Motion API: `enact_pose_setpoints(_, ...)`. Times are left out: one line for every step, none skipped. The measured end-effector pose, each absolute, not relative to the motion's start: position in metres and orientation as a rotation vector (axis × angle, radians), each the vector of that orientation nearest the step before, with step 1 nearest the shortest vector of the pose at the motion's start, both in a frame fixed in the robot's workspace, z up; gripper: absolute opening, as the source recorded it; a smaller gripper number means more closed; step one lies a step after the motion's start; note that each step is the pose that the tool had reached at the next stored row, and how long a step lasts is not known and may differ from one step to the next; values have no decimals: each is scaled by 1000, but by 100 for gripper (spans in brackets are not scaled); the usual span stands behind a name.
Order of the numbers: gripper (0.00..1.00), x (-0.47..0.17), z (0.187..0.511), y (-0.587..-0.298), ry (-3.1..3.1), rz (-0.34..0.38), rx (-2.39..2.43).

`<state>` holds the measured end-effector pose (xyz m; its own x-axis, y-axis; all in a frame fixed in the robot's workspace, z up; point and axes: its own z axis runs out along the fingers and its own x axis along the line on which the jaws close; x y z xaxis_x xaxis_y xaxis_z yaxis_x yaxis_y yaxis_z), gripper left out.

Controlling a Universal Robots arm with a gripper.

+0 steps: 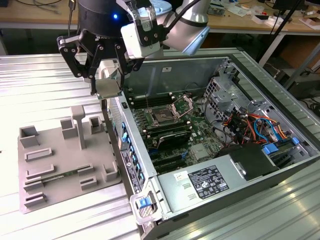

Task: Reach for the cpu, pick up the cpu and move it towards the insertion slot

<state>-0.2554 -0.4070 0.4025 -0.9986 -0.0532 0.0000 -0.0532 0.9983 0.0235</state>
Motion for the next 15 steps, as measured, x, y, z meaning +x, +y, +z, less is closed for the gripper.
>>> enact_pose_setpoints(55, -255, 403, -407, -3140, -37, 84)
enact_pose_setpoints(55, -255, 402, -407, -3140, -37, 83)
enact_pose_setpoints(55, -255, 402, -407, -3140, -37, 84)
enact_pose_setpoints(55, -254, 402, -407, -3140, -37, 84)
enact_pose_setpoints(55, -253, 402, -407, -3140, -37, 84)
enact_pose_setpoints(55, -253, 402, -407, -3140, -37, 84)
enact_pose_setpoints(55, -252, 402, -407, -3140, -37, 84)
enact_pose_setpoints(55, -252, 402, -407, -3140, -37, 84)
enact_pose_setpoints(55, -252, 401, -407, -3140, -37, 84)
enact_pose_setpoints(55, -252, 402, -407, -3140, -37, 84)
enact_pose_setpoints(55, -252, 402, -407, -3140, -37, 84)
enact_pose_setpoints(55, -252, 401, -407, -3140, -37, 84)
enact_pose_setpoints(55, -251, 401, -407, -3140, -37, 84)
enact_pose_setpoints(55, -251, 401, -407, -3140, -37, 84)
enact_pose_setpoints(55, -251, 401, -407, -3140, -37, 84)
